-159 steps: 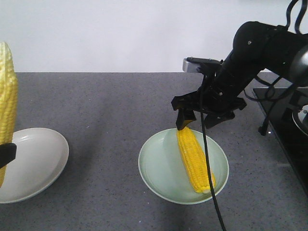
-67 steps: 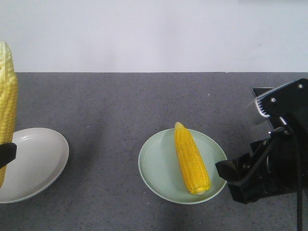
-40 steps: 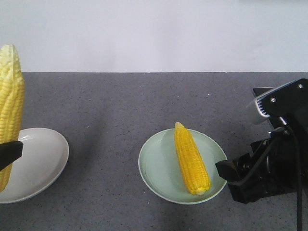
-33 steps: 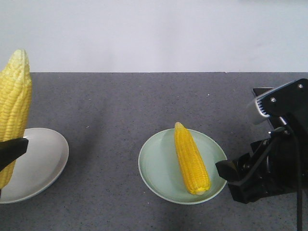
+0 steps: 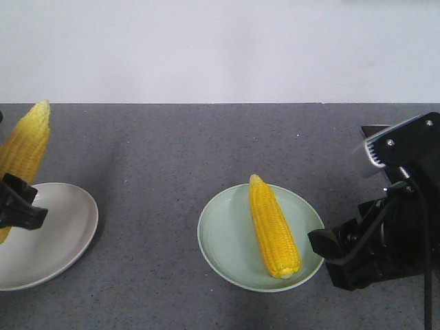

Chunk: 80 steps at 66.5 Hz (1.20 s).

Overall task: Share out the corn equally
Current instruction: 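Lower the left gripper's corn cob toward the cream plate, then lay the corn cob on the cream plate and open the left gripper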

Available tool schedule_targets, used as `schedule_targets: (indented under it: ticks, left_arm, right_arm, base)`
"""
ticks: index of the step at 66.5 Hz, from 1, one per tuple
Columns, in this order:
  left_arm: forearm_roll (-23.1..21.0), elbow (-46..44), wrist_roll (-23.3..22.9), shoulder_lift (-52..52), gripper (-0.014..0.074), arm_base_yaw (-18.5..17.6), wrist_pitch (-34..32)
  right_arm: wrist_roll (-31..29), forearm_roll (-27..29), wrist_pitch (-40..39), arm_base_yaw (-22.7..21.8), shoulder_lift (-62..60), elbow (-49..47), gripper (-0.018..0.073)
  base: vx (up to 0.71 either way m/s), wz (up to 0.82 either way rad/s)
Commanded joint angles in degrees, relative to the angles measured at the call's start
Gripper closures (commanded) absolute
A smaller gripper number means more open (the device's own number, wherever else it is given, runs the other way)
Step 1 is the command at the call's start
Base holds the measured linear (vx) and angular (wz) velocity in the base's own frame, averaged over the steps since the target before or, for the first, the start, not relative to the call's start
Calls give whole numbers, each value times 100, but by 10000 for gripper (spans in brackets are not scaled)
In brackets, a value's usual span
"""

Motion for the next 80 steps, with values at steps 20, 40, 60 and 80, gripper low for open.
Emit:
schedule_targets:
  ticks: [20,40,60,80]
  left_arm:
    - [-1308,-684,1272,1170,325,1103,113]
    - [-2132,-684,1692,1805,325,1811,31]
    - [-2132,-684,1683,2337,324,1841,-40]
    - [-2132,-684,1677,2710,300,1841,-33]
  right_arm:
    - [0,-68,-293,-4,-87,-136,17]
    - [0,-68,-293,-4,-87,-136,17]
    - [0,-68,-293,-4,-87,-136,17]
    - [0,-68,-293,-4,-87,-136,17]
  base:
    - [0,0]
    - [0,0]
    - [0,0]
    - [0,0]
